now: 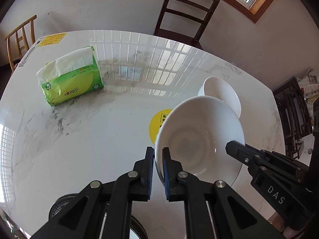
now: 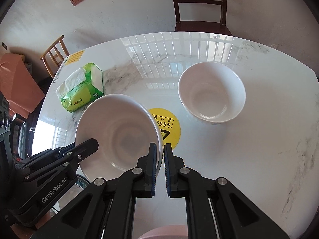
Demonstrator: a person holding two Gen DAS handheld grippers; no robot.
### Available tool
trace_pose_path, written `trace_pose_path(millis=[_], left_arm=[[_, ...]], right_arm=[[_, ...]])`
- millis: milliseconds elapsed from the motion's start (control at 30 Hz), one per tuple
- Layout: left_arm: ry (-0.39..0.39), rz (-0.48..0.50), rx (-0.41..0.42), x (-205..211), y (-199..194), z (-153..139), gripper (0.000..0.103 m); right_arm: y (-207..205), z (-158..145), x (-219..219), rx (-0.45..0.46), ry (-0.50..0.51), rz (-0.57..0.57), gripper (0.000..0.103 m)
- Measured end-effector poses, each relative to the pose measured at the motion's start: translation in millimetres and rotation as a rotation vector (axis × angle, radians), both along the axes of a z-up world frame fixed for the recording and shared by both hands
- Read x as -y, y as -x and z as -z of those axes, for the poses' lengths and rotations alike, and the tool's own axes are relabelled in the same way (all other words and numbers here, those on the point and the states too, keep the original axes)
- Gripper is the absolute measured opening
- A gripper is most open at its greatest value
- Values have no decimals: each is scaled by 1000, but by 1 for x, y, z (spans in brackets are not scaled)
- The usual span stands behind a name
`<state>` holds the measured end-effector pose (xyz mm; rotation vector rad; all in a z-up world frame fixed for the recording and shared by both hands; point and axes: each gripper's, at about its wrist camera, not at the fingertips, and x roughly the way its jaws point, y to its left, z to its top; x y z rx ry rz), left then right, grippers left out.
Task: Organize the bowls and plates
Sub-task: 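Lift the white bowl with both tools and lower it into the pink bowl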
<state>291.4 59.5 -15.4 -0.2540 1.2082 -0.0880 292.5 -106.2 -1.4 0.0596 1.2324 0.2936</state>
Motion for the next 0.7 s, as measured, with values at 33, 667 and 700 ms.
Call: trace_pose_path(millis=[33, 667, 700], left_arm=[[-3, 3, 3, 2, 3, -2, 8], [-20, 78, 36, 42, 75, -29, 8], [-21, 83, 37, 45, 80, -30, 8]], right_arm=[[3, -2, 2, 4, -2, 2, 9], [75, -32, 38, 53, -3, 13, 9], [80, -33, 40, 54, -1, 12, 9]])
